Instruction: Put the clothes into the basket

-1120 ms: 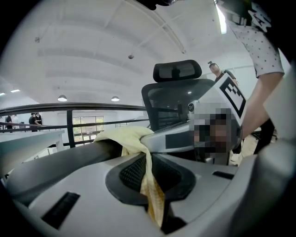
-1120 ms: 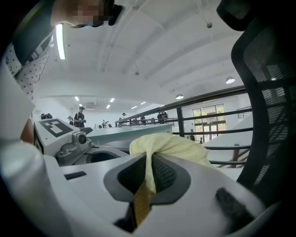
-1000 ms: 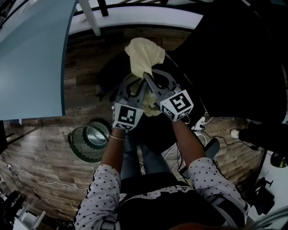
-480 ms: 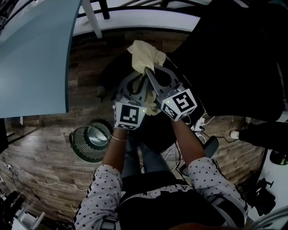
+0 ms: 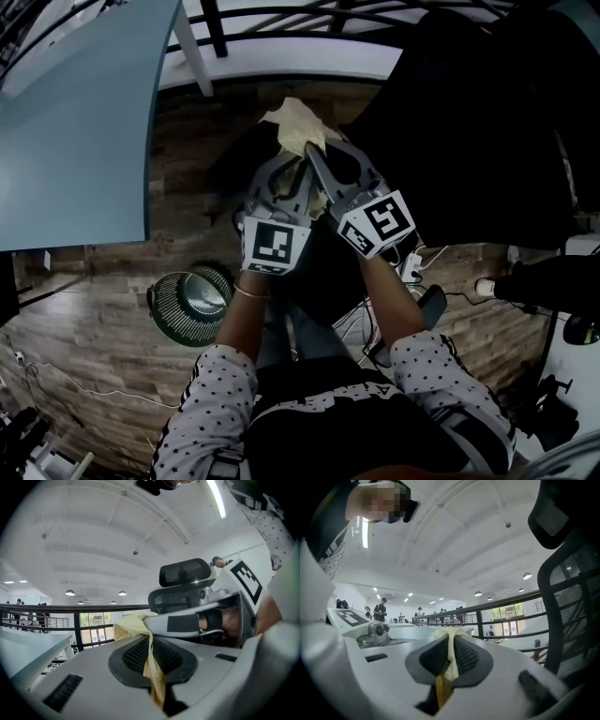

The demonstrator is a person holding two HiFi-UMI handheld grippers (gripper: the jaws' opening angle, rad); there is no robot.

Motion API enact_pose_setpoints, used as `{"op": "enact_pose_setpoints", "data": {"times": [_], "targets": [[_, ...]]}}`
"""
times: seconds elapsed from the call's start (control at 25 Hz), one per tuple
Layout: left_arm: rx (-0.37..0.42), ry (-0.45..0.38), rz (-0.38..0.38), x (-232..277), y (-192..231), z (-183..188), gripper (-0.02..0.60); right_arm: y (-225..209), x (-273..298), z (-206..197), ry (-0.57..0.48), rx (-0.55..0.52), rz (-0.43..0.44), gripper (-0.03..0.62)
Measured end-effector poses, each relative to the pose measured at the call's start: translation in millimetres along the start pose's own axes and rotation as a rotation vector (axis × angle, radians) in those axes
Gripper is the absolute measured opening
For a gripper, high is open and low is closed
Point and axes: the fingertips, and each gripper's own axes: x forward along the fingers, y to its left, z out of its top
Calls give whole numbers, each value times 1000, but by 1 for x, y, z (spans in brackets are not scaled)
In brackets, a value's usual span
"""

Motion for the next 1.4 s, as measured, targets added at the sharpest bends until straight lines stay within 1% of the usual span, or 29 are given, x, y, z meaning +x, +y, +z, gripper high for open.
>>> {"op": "enact_pose_setpoints", "data": {"times": [0.16, 0.32, 0.44, 0.52, 0.72, 1.04, 1.4], "targets": [[-4, -8, 9, 0, -1, 15, 35, 0, -3, 15, -10, 4, 1, 38], [2, -43, 18, -4, 4, 38, 34, 4, -2, 39, -37, -20, -4, 38], [30, -70, 24, -8, 9, 56, 34, 9, -1, 58, -64, -29, 0, 38], [41, -74, 28, -10, 9, 67, 34, 11, -3, 69, -79, -29, 4, 38], [43, -103, 49, -20, 12, 98, 32, 20, -6, 100, -102, -53, 9, 38], [46, -144, 53, -38, 13, 139, 32, 37, -15, 142, -140, -64, -3, 38], [66, -156, 74, -57, 6, 179, 32, 56, -30, 183, -126, -109, 1, 38]]}}
